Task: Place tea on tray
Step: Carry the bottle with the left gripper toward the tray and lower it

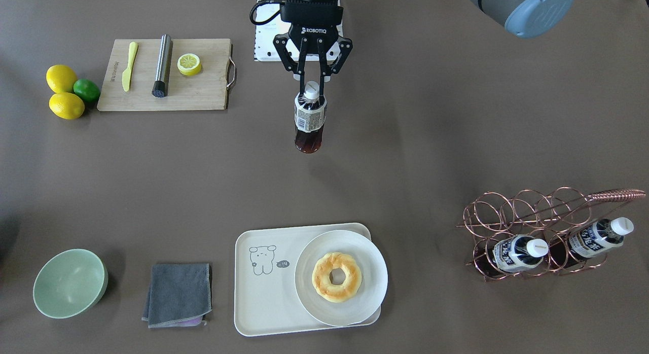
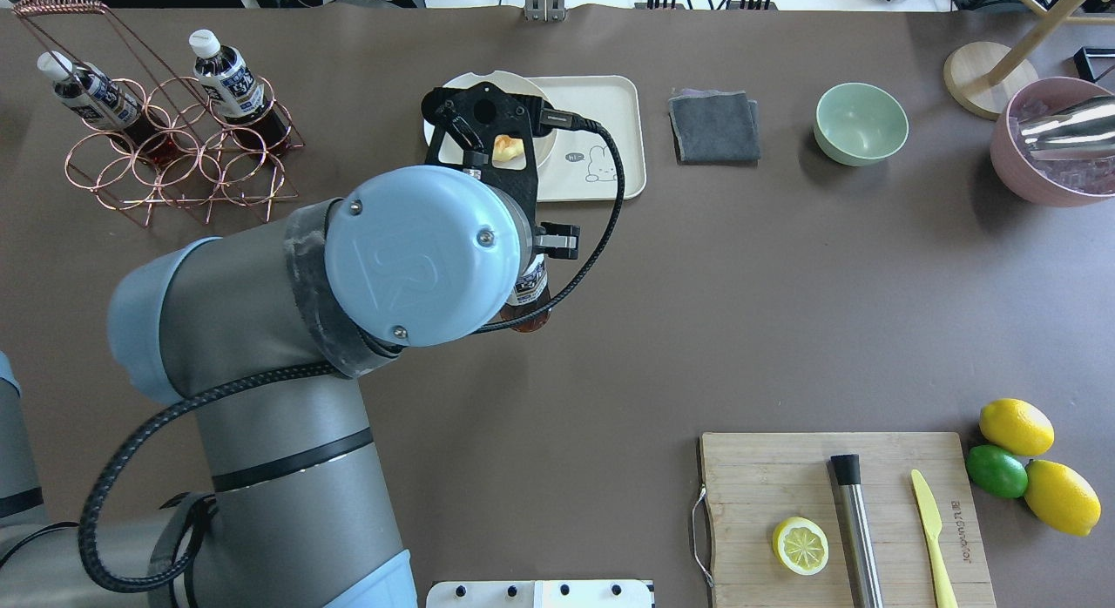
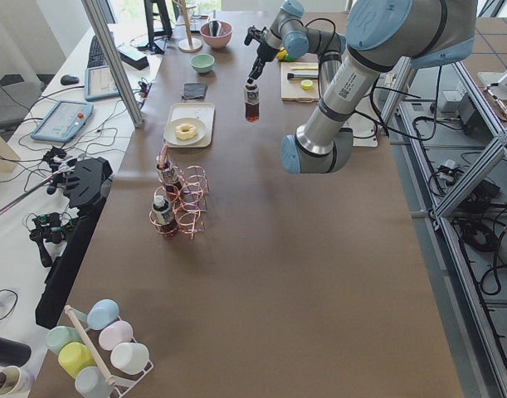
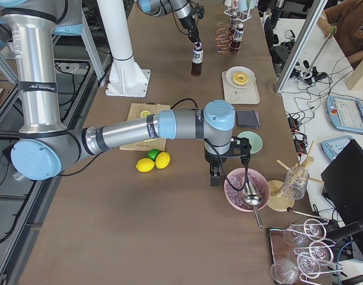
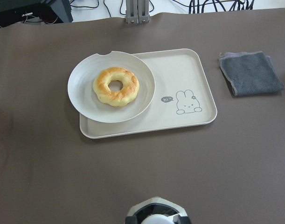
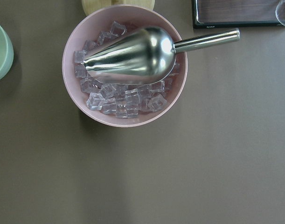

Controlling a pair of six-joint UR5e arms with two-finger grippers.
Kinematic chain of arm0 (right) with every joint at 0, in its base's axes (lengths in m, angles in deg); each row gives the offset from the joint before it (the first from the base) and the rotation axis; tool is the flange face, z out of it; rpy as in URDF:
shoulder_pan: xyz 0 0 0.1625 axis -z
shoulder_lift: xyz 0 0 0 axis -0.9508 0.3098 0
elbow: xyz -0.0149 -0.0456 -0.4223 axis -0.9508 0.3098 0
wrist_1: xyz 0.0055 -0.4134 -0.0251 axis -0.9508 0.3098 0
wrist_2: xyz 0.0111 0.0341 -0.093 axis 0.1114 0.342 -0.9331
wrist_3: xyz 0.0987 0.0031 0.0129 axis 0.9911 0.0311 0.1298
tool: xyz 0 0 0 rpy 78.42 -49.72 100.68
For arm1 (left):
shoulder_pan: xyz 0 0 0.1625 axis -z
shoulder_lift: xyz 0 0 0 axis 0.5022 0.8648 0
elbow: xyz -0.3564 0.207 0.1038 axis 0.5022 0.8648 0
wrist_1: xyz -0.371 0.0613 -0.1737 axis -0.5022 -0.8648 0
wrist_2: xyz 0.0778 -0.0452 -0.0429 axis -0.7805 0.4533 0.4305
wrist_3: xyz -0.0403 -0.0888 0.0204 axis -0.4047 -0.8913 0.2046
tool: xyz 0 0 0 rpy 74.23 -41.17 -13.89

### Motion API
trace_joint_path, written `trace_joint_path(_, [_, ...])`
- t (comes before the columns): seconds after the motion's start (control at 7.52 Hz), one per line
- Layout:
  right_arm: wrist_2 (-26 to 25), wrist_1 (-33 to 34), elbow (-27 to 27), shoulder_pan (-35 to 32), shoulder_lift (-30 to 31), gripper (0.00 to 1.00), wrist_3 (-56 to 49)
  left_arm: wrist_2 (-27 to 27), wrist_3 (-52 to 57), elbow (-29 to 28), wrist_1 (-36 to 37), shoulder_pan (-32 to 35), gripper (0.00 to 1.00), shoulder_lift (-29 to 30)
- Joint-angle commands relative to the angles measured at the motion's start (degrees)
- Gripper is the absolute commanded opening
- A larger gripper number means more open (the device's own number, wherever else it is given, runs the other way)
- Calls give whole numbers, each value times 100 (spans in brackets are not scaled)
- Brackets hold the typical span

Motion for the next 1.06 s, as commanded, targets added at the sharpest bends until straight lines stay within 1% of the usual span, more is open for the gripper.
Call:
trace_joint_path(0.0, [33,-6,-4,-9,14,100,-2,-190,-64,-216,-24,-153,0,17])
trace_joint_path(0.27, [33,-6,-4,0,14,100,6,-199,-72,-260,-59,-293,0,-18])
trace_joint_path(0.53, [33,-6,22,0,14,100,6,-496,-90,-383,-278,-452,0,-35])
trace_joint_path(0.93, [33,-6,5,0,-21,100,6,-506,-90,-550,-419,-452,0,-53])
